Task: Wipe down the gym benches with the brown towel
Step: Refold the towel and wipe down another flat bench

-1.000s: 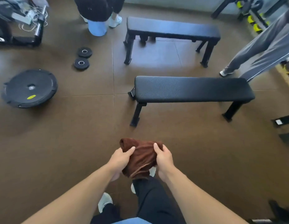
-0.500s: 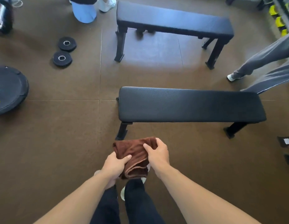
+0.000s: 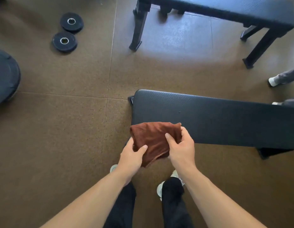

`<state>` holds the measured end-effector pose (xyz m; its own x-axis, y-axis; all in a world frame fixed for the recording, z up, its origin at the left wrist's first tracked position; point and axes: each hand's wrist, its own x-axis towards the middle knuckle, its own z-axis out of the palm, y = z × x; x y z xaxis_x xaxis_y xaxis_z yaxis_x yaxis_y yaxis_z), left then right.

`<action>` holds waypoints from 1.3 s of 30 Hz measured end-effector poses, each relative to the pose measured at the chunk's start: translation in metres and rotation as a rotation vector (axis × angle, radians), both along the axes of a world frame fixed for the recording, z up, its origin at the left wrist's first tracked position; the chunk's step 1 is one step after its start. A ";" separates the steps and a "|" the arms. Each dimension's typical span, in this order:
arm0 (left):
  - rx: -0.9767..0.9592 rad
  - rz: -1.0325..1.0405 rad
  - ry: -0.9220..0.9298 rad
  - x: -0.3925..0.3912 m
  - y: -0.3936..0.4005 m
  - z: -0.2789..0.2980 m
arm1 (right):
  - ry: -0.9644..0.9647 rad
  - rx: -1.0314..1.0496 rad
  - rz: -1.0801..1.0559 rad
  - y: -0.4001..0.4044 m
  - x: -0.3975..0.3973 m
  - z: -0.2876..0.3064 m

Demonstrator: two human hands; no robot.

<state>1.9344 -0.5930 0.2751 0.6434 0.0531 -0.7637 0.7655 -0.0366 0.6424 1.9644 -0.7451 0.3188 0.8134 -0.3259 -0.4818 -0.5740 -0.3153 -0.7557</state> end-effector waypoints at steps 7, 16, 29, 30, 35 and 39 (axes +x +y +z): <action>0.119 -0.105 0.065 0.028 0.011 -0.090 | -0.066 -0.368 0.074 -0.021 0.040 -0.106; 0.479 -0.182 -0.085 0.030 0.021 -0.155 | -0.065 -0.832 0.750 0.000 0.052 -0.239; 0.668 -0.289 -0.073 0.133 -0.027 -0.145 | -0.326 -0.772 1.128 0.011 0.230 -0.245; 0.696 -0.369 -0.105 0.138 -0.031 -0.145 | -0.308 -0.772 1.089 -0.003 0.231 -0.244; 0.787 -0.669 -0.012 0.160 -0.062 -0.155 | -0.155 -0.795 0.815 -0.111 0.229 -0.245; 0.799 -0.727 0.068 0.159 -0.072 -0.164 | -0.083 -0.741 0.618 -0.166 0.217 -0.236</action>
<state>2.0938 -0.6648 0.1114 0.6797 0.1744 -0.7124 0.4245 -0.8857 0.1882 2.1813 -0.9107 0.0829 0.9653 -0.0275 -0.2599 -0.1011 -0.9564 -0.2740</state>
